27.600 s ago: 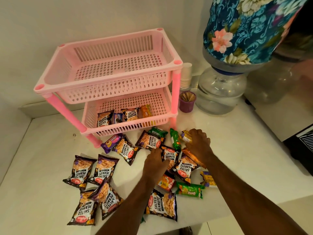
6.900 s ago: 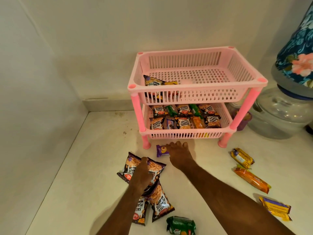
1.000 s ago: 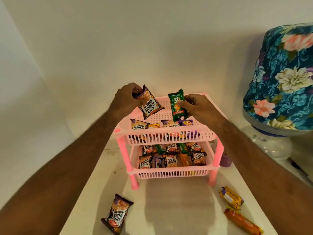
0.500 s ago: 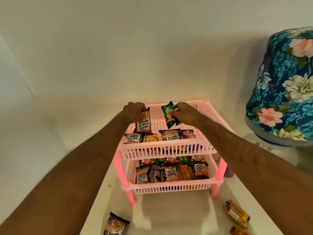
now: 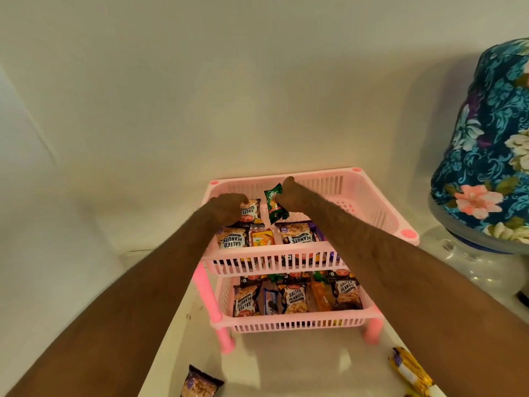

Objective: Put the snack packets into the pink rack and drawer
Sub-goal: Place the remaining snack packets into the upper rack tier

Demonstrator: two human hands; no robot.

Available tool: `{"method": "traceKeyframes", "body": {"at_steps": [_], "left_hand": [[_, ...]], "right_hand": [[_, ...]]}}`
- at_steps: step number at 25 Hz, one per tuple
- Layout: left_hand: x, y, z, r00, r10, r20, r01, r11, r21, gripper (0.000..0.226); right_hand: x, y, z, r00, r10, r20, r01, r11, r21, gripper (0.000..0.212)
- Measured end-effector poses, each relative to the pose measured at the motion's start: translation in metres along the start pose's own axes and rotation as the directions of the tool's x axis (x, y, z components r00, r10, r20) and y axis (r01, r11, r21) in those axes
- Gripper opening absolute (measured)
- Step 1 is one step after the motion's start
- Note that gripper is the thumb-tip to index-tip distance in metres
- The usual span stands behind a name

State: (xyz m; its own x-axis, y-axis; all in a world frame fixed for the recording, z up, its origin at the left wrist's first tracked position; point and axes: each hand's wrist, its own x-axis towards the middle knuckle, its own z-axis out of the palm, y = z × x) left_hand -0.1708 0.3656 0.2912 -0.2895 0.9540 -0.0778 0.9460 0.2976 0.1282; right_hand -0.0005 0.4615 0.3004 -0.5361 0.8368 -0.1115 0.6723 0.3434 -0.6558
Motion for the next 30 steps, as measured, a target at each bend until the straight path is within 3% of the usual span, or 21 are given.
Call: {"method": "traceKeyframes", "body": {"at_steps": [4,8,12,15,18,23,26,28,30], "left_hand": [[-0.019,0.002,-0.005,0.996,0.02,-0.088,-0.027,0.997,-0.07,0.042],[-0.039,0.007,-0.011,0.985,0.065,-0.161,-0.074,0.996,-0.051,0.038],[-0.064,0.008,-0.01,0.943,0.1,-0.319,-0.151,0.979,-0.138,0.032],[-0.09,0.002,0.004,0.87,0.126,-0.476,-0.226,0.961,-0.159,0.028],[-0.119,0.0,0.027,0.782,0.137,-0.608,-0.266,0.955,-0.128,0.03],[-0.163,0.008,0.069,0.669,0.096,-0.737,-0.207,0.977,-0.06,0.037],[-0.192,0.012,0.102,0.606,-0.012,-0.795,-0.184,0.971,-0.155,0.043],[-0.214,0.014,0.128,0.597,-0.09,-0.797,-0.178,0.954,-0.241,0.045],[-0.235,0.012,0.159,0.646,-0.124,-0.753,-0.157,0.944,-0.29,0.045]], "right_hand": [[0.004,-0.001,0.013,0.998,0.006,0.063,-0.002,0.997,-0.071,0.077],[0.003,0.0,0.014,0.999,-0.023,0.042,0.028,0.992,-0.122,0.054],[-0.013,0.002,0.003,0.996,-0.081,0.031,0.086,0.976,-0.199,0.062],[-0.038,-0.003,-0.008,0.978,-0.195,-0.072,0.173,0.955,-0.242,0.047],[-0.077,-0.002,-0.008,0.929,-0.309,-0.205,0.281,0.947,-0.154,0.033],[-0.142,0.025,0.017,0.817,-0.399,-0.417,0.442,0.897,0.007,0.024],[-0.181,0.054,0.039,0.757,-0.407,-0.511,0.494,0.869,0.04,0.025],[-0.2,0.078,0.055,0.764,-0.396,-0.51,0.489,0.871,0.056,0.025],[-0.213,0.104,0.07,0.794,-0.373,-0.48,0.451,0.891,0.055,0.027]]}}
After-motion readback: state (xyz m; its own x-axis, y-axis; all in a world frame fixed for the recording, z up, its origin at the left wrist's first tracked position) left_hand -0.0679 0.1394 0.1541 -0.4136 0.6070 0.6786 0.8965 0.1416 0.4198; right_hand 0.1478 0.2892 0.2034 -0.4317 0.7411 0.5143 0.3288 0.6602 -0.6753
